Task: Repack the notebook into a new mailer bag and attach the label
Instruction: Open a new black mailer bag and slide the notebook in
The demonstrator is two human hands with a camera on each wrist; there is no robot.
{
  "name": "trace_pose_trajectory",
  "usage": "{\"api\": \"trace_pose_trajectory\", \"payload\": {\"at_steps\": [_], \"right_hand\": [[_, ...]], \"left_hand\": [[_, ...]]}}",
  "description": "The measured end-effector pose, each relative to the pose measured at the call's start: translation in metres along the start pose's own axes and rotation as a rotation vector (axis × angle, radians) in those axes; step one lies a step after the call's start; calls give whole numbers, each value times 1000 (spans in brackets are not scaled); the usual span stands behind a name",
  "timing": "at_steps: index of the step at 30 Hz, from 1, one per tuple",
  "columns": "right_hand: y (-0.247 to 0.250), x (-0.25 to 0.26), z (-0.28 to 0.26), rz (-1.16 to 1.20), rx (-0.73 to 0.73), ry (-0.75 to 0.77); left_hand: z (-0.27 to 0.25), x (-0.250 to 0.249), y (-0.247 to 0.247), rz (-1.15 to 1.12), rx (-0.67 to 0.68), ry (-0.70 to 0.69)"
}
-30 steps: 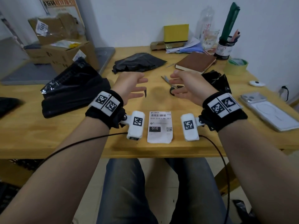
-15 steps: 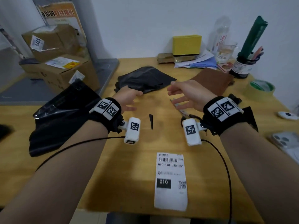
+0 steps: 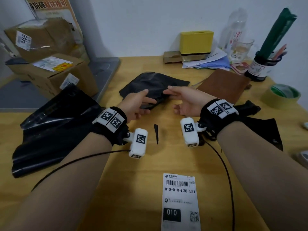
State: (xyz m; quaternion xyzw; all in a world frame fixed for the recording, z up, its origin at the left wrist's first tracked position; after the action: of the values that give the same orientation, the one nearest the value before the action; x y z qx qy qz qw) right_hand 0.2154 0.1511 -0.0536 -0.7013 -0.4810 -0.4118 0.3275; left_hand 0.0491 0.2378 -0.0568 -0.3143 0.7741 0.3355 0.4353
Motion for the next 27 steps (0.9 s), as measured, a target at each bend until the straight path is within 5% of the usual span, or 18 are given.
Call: {"api": "trace_pose_trajectory", "payload": {"at_steps": [5,8,14,21,27], "right_hand": [[-1,-4,-17,31,-71,67],[3,-4,-35,53,-82,75],[3,-16,-56,-17,-14,-16],[-21,-21,-35,18,-5,-78],[-25,-10,-23,115,-63,-31]], "left_hand": [[-33,-2,-10,17,219,-1],[-51,-9,-20,48,173,-27],[-55,-12,-14,-63,-162,-59],[-58,13,1,-166,-98,88],[-59,9,-1,-351,-63,17]]}}
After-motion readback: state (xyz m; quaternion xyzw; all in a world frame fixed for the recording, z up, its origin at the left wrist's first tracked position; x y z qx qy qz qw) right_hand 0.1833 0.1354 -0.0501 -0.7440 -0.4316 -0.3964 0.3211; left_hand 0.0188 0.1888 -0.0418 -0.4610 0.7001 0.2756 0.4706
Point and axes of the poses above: each hand's wrist, its own z-axis towards the middle knuckle, its own y-axis out of the back of the hand, x = y × z, the point moved 3 cm from there along z, towards the middle knuckle, and after that the axes turned 1 degree about -z, right-handed, at the moved point
